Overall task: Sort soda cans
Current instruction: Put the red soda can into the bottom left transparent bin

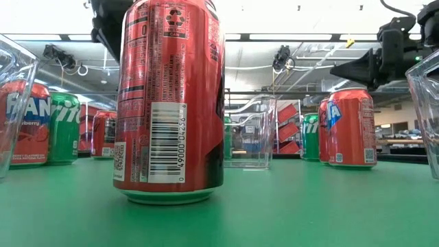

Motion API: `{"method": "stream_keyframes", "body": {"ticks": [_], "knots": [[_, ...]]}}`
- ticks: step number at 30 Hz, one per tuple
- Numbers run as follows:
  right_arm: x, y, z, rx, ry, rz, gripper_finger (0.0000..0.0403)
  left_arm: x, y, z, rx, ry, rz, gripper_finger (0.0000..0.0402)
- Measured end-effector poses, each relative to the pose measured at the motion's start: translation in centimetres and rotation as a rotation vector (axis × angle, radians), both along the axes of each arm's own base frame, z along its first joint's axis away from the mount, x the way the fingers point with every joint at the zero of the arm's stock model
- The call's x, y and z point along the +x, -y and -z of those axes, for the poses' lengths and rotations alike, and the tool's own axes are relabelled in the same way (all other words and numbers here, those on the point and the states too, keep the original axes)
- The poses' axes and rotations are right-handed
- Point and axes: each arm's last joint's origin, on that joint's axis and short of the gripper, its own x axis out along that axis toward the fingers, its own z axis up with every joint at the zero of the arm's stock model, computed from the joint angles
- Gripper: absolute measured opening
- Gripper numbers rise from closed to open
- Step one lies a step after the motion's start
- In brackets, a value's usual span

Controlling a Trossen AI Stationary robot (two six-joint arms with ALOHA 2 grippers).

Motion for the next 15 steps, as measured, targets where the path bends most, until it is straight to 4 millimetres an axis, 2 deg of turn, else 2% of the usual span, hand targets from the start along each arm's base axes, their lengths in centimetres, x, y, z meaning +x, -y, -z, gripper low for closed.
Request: {"method": "stream_keyframes", "body": {"ticks": [7,15], "knots": [[0.0,0.0,0.0,-0.001,0.003,0.0,0.0001,-0.8,-3.7,-0.5,-0.034,-0.047,-0.095,0.0006],[0.0,0.0,-0.1,-0.003,0.009,0.0,0.0001,-1.3,-9.2,1.6,-0.064,-0.167,-0.123,0.0006]]}}
